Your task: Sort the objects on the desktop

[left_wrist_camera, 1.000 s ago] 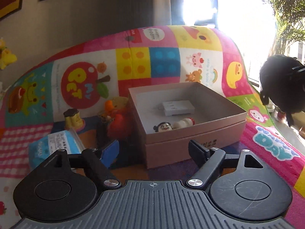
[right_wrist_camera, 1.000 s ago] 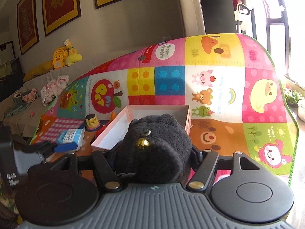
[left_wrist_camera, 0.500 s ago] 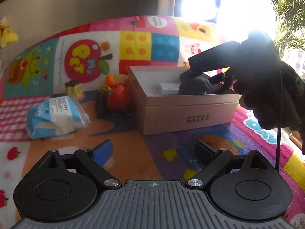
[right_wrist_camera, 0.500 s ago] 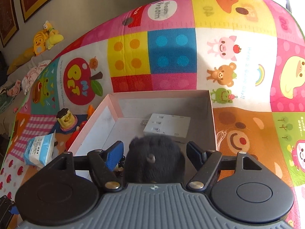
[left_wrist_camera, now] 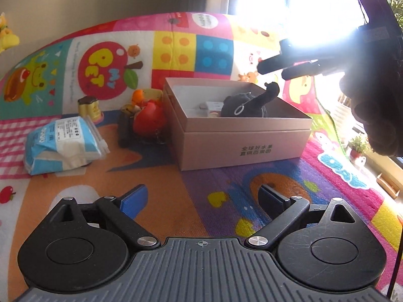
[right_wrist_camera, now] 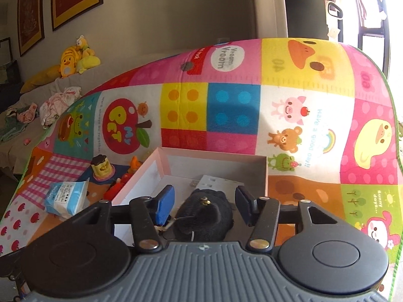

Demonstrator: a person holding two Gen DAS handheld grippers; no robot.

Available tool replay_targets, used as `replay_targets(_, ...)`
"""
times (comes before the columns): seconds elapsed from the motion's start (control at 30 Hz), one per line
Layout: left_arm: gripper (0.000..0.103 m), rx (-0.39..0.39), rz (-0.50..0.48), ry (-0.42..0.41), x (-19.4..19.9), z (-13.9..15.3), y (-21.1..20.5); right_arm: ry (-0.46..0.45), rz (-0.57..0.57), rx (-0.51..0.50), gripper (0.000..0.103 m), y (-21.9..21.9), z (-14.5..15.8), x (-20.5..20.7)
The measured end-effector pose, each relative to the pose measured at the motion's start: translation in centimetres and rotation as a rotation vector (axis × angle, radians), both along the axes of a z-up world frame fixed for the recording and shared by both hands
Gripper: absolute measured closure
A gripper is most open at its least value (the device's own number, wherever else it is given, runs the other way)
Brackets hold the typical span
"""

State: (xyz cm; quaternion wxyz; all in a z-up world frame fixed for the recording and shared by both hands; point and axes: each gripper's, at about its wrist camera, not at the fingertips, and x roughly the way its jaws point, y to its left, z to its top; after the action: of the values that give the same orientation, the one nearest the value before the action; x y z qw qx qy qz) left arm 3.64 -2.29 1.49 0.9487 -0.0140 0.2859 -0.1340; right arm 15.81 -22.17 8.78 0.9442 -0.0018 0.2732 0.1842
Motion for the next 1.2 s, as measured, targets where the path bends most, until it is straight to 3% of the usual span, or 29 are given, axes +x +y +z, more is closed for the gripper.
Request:
replay_targets(0.07, 0.005, 0.002, -0.002, -0.002, -0.1, 0.1, -0.1, 0.035, 0.067, 0.043, 0.055, 1.9, -0.2, 0.3)
replay_targets(0.17, 0.004, -0.003, -0.004, -0.002, -0.2, 0.2, -0.1, 0.160, 0.111, 0.070, 0.055, 4.6, -1.7, 1.7)
replay_targets(0.33, 0.004, -0.006, 0.000, 0.000, -0.3, 0.2, 0.1, 0.239, -0.029, 0.008, 0.058, 5.1, -4.4, 4.3)
replay_targets(0.47, 0.003, -0.016, 0.021, 0.001, -0.3, 0.2, 0.8, 0.204, -0.121, -0.037, 0.058, 3.3, -4.4, 4.3)
replay_targets(0.8, 0.003, 0.009, 0.119, 0.003, 0.0, 0.3, 2.6, 0.188, 0.000, -0.002, 0.052, 3.9, -2.5, 2.6)
replay_targets(1.0, 0.002, 0.050, 0.272, -0.012, 0.6, 0.5, 6.1, 0.167, 0.095, -0.049, 0.052, 8.2, 0.8, 3.5)
replay_targets(1.1, 0.002, -0.008, 0.337, 0.012, 0.9, 0.2, 8.4, 0.197, 0.124, -0.078, 0.052, 11.7, 2.0, 6.3)
replay_targets(1.2, 0.002, -0.108, 0.350, 0.027, 0.9, 0.0, 10.0, 0.218, 0.126, -0.196, 0.052, 16.2, 1.4, 10.2)
